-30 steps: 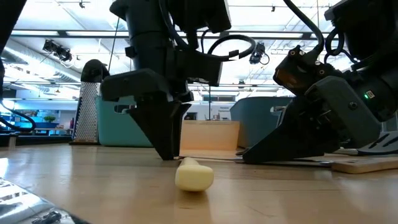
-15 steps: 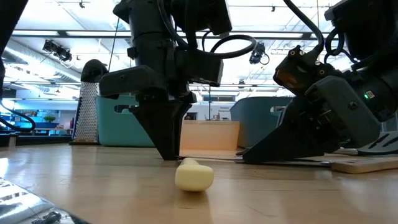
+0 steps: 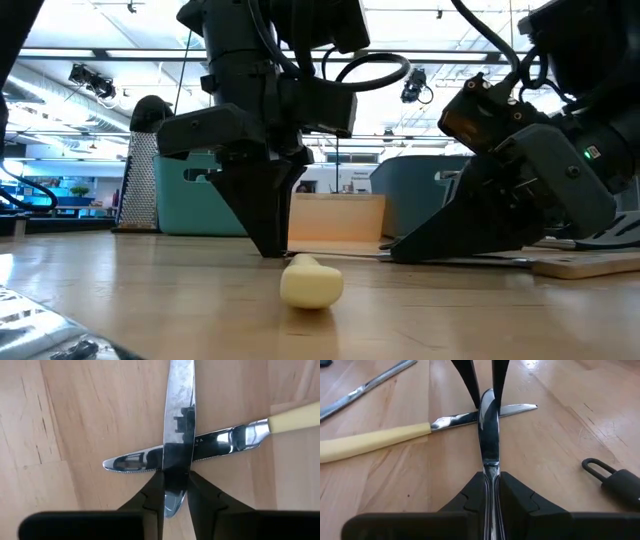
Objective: Pick & Place Kitchen Items
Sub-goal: Put the top silver knife into the orange bin
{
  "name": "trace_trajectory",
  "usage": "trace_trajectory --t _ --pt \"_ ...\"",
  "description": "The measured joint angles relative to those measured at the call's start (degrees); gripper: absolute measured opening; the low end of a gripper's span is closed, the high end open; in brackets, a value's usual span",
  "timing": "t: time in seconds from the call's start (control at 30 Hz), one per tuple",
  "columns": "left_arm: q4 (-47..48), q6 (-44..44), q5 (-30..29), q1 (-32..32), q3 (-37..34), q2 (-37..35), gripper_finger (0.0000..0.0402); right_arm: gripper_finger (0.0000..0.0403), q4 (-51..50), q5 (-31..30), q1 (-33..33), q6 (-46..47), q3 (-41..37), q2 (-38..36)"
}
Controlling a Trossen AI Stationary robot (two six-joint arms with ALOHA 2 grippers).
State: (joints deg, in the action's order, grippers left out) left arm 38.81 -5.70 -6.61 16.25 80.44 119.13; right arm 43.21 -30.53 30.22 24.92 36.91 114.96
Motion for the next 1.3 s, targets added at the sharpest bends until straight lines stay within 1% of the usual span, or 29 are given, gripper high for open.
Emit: trace_trajectory --t 0.2,0.23,0.27,0.3,0.37,0.67,0.83,0.97,1.3 --pt "0.0 -0.1 -0.4 0.0 0.1 0.0 0.0059 0.0048 -2.2 0.8 0.0 -1.5 -0.1 -3.0" --pt "0.2 -0.1 -0.4 0.0 0.1 -0.1 0.0039 0.0045 -2.2 0.6 0.0 -1.5 -0.1 -3.1" --pt "0.3 0.0 -0.8 0.1 0.2 -0.3 0.0017 0.0027 -1.8 0.6 0.0 -1.7 -0.1 -3.2" --pt "0.4 0.2 -0.9 0.0 0.1 -0.9 0.0007 0.0009 -1.2 0.7 0.0 -1.8 0.0 -3.3" --pt "0.4 0.4 -0.9 0.0 0.1 -1.1 0.0002 0.0002 -0.6 1.0 -0.2 -1.8 0.0 -3.4" --pt "0.6 0.2 -2.5 -0.1 0.0 -2.6 0.0 0.0001 -0.4 2.5 -0.7 -1.6 0.0 -3.4" --pt "-0.8 0.4 -2.6 -0.1 0.1 -2.2 0.0013 0.0001 -0.9 2.0 -0.7 -1.5 0.0 -3.4" --pt "-1.1 0.4 -3.7 -0.1 0.2 -1.8 0.0004 0.0002 -0.9 1.8 -0.7 -1.5 0.0 -3.4" --pt "-1.0 0.4 -3.6 -1.2 0.2 -1.7 0.0002 0.0015 0.2 1.5 -0.7 -3.6 0.0 -3.4"
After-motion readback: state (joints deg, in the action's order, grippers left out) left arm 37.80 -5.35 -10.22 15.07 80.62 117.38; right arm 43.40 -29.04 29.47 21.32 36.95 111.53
